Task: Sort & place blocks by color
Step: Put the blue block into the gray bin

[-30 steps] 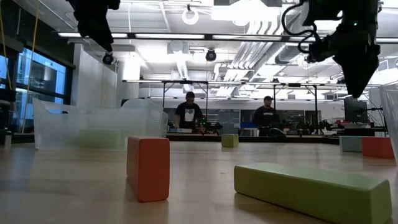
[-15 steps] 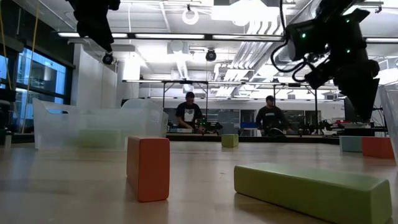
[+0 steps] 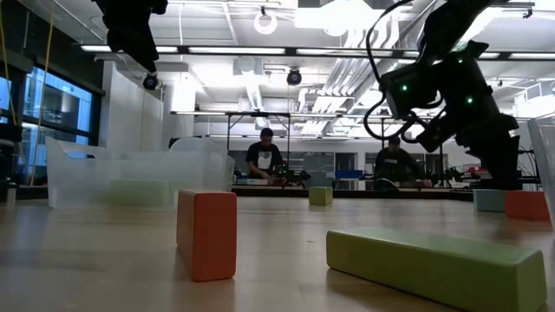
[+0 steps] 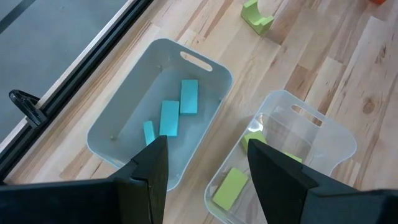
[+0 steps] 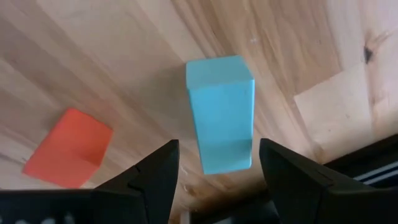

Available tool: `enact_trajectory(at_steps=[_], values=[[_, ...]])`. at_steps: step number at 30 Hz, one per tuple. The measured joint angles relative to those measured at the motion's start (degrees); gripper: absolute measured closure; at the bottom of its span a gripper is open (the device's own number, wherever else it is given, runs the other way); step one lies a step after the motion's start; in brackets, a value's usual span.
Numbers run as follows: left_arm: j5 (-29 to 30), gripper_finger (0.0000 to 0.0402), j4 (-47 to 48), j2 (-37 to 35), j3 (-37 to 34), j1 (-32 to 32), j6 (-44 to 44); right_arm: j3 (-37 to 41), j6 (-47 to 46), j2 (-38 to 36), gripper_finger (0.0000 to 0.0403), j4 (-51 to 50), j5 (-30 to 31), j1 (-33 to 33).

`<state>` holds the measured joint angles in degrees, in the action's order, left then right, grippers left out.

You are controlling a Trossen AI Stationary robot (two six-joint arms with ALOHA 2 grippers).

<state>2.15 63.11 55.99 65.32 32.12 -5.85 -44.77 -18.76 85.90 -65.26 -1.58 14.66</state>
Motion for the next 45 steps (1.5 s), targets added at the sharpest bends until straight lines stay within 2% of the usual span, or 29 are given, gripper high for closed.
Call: enact_trajectory(at_steps=[20,25,32,40,45], values=[[0.0,0.0232,0.0,0.0,0.0,0.0,0.0,0.0,1.3,5.6,0.0197,0.1,-1.0,1.5],[0.0,0.0232,0.0,0.0,0.0,0.0,0.0,0.0,1.3,5.8,0.0221,0.4,-0.9,1.5],[0.0,0.0232,0.0,0.0,0.0,0.0,0.0,0.0,1.3,5.7,0.0302,0.2,-0.5,1.5],[0.0,0.0232,0.0,0.0,0.0,0.0,0.0,-0.1,1.3,5.6,0.0302,0.4,-0.6,1.5],[0.0,0.0232,0.0,0.0,0.0,0.0,0.0,-2.5,1.3,5.6,0.0302,0.2,-3.3,1.4]])
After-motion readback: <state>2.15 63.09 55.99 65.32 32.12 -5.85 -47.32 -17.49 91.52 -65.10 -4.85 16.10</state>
